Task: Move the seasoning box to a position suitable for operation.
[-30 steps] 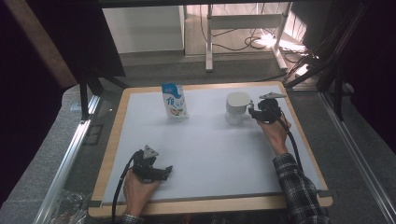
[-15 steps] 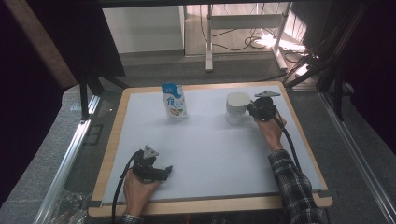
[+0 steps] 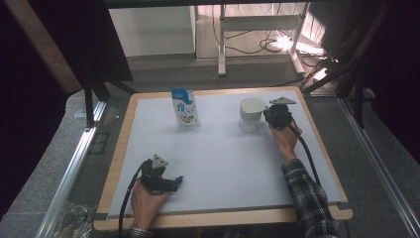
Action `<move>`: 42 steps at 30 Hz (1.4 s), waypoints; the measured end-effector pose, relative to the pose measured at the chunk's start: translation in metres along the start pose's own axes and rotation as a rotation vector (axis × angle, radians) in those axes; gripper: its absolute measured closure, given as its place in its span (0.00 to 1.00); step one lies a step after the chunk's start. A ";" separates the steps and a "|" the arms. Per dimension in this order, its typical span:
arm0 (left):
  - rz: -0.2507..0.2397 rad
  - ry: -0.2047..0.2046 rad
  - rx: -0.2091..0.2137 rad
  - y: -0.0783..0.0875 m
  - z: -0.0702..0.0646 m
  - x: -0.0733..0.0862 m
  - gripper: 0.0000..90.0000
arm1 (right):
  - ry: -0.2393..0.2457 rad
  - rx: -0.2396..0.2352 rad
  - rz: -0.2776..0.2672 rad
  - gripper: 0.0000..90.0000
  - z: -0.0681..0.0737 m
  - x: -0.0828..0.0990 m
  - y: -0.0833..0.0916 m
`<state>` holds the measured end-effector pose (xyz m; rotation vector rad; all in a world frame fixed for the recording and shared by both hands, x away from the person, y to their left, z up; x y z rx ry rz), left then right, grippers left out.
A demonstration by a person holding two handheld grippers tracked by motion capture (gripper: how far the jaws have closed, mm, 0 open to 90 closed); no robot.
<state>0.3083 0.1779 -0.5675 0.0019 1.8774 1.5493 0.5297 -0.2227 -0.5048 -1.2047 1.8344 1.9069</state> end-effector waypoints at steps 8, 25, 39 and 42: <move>0.000 0.000 0.000 0.000 0.000 0.000 0.02 | -0.008 -0.008 -0.028 0.90 0.002 0.000 0.002; 0.000 0.000 0.000 0.000 0.000 0.000 0.02 | -0.056 -0.121 -0.068 0.90 -0.001 0.014 0.032; 0.000 0.000 0.000 0.000 0.000 0.000 0.02 | -0.014 -0.135 -0.094 0.90 0.011 0.039 0.073; 0.000 0.000 -0.001 0.000 0.000 0.000 0.02 | -0.016 -0.148 -0.095 0.90 0.014 0.044 0.079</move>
Point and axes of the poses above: each handheld gripper's, and its own axes: y roughly backward along the jaws, x roughly out of its underside, z roughly to its left, the point moved 2 cm from there along -y, roughly forward along the jaws, and after that the axes turned 14 degrees about z, right-handed, at the moved point
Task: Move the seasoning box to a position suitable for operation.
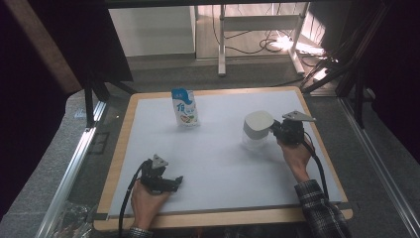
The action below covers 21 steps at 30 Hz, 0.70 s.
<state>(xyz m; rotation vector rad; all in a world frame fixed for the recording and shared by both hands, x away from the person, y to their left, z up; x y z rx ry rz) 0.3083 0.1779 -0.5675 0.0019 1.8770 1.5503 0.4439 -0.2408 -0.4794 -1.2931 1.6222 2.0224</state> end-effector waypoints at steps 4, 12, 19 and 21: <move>0.000 0.000 0.000 0.000 0.000 0.000 0.02 | 0.001 -0.017 -0.001 0.90 0.011 0.012 0.012; 0.001 0.000 -0.001 0.000 0.000 0.000 0.02 | 0.025 -0.015 0.004 0.90 0.029 0.028 0.024; 0.000 0.000 -0.002 0.000 0.000 0.000 0.02 | -0.012 -0.021 0.011 0.90 0.033 0.044 0.026; 0.000 0.000 -0.001 0.000 0.000 0.000 0.02 | -0.020 -0.020 0.013 0.90 0.032 0.048 0.026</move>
Point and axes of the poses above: each handheld gripper's, and its own axes: y roughly backward along the jaws, x roughly out of its underside, z roughly to its left, the point moved 2 cm from there along -y, roughly forward along the jaws, and after that the axes turned 14 degrees about z, right-handed, at the moved point
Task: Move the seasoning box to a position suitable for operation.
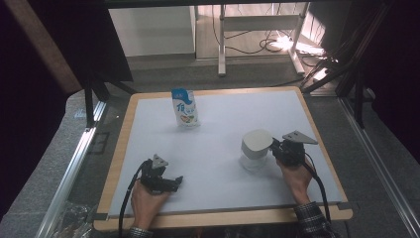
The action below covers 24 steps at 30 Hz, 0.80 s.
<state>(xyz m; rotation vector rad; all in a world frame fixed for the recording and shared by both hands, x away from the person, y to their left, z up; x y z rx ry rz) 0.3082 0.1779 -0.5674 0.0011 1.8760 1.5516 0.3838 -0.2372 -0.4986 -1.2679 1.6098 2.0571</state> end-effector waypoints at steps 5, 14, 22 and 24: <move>0.000 0.000 0.000 0.000 0.000 0.000 0.02 | -0.001 0.019 0.005 0.89 0.000 0.007 -0.001; 0.000 -0.001 0.000 0.000 0.000 0.000 0.02 | -0.004 0.031 -0.004 0.88 0.000 0.015 0.000; 0.000 -0.001 -0.001 0.000 0.000 0.000 0.02 | -0.007 0.002 -0.003 0.87 -0.004 0.021 0.001; 0.000 -0.001 0.000 0.000 0.000 0.000 0.02 | -0.002 -0.007 0.002 0.86 -0.005 0.021 0.001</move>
Point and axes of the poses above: each handheld gripper's, and its own axes: y roughly backward along the jaws, x roughly out of its underside, z roughly to its left, the point moved 2 cm from there along -y, roughly forward along the jaws, and after that the axes turned 14 degrees about z, right-handed, at the moved point
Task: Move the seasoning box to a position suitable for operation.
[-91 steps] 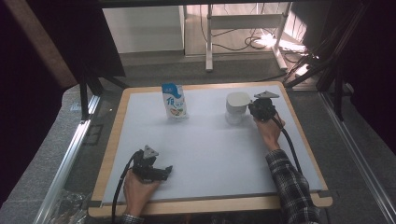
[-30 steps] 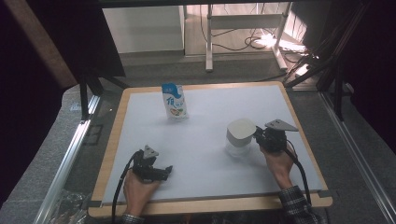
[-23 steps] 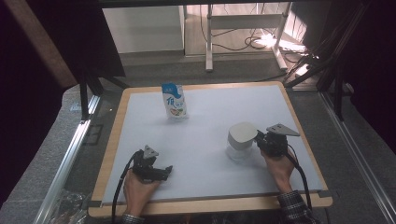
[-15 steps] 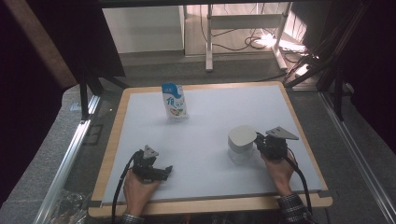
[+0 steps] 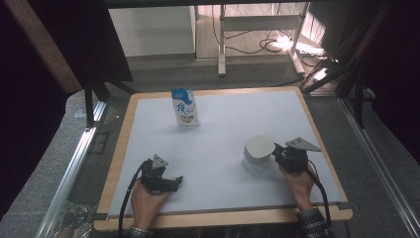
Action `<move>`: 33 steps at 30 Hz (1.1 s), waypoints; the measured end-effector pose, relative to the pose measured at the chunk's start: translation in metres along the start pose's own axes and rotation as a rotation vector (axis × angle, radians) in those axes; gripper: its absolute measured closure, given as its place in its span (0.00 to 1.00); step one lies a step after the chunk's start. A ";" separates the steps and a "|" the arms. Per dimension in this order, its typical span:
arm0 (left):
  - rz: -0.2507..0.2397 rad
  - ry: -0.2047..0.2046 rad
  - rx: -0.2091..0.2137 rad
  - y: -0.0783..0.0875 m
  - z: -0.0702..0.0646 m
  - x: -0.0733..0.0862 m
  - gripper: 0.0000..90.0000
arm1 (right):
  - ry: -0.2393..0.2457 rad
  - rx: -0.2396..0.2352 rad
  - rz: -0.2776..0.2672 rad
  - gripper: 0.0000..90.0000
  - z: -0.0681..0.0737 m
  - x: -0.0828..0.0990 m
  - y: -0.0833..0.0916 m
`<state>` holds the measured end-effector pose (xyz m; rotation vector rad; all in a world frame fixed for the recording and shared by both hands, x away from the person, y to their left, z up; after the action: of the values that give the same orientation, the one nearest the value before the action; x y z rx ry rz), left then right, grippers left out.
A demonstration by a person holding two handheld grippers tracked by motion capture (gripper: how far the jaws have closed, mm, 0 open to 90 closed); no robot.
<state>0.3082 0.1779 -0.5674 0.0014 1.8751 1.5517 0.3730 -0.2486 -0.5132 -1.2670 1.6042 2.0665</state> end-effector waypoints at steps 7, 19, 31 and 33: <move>0.000 0.000 0.000 0.000 0.000 0.000 0.02 | 0.021 -0.037 0.019 0.79 -0.002 0.000 0.005; 0.000 0.000 0.000 0.000 0.000 0.000 0.02 | 0.041 -0.046 0.042 0.80 -0.003 -0.001 0.011; 0.000 0.000 0.000 0.000 0.000 0.000 0.02 | 0.059 -0.110 0.042 0.75 -0.004 -0.001 0.034; 0.000 0.000 0.000 0.000 0.000 0.000 0.02 | 0.061 -0.126 0.050 0.75 -0.004 -0.002 0.037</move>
<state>0.3082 0.1779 -0.5674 0.0016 1.8752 1.5518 0.3521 -0.2654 -0.4870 -1.3563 1.5687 2.2106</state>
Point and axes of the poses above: each handheld gripper's, and its own axes: y roughly backward along the jaws, x roughly out of its underside, z roughly to its left, the point moved 2 cm from there along -y, roughly forward along the jaws, and after that the axes turned 14 degrees about z, right-handed, at the moved point
